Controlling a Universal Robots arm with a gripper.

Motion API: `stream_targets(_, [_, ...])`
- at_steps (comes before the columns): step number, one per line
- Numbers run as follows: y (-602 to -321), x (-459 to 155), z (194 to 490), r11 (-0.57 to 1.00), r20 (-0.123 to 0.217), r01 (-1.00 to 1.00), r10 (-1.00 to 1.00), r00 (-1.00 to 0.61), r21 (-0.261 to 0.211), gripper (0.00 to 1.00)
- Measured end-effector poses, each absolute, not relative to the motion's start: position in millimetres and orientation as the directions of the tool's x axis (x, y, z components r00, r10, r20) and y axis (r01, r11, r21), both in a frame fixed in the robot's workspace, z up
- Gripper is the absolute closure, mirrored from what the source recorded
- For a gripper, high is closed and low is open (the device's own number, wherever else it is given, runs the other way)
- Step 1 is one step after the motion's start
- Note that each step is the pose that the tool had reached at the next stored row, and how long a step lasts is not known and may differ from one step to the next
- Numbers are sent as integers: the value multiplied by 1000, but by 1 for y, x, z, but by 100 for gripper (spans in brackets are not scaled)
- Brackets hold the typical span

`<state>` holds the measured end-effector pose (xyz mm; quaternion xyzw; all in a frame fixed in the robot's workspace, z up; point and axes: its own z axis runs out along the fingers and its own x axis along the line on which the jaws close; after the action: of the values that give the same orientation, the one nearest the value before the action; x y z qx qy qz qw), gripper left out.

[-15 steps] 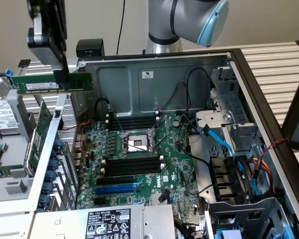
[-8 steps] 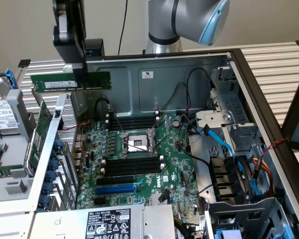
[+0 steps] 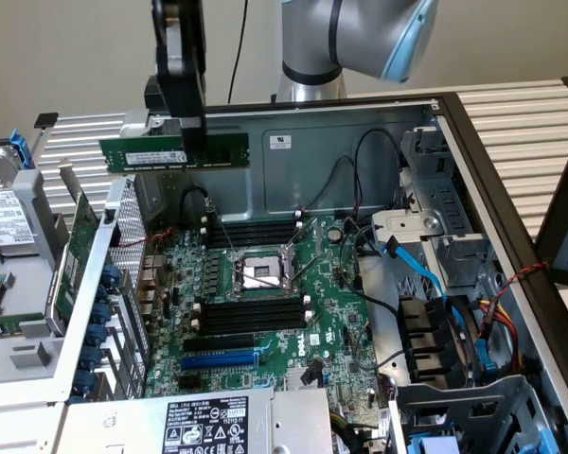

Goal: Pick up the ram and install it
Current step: 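Pick up the ram and move it above insertion slot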

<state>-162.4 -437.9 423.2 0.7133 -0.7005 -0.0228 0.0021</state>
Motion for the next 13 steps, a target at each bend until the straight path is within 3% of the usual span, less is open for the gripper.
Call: stream_targets(13, [-418,-133,417,-19,-30,-999,-999,18,35,87])
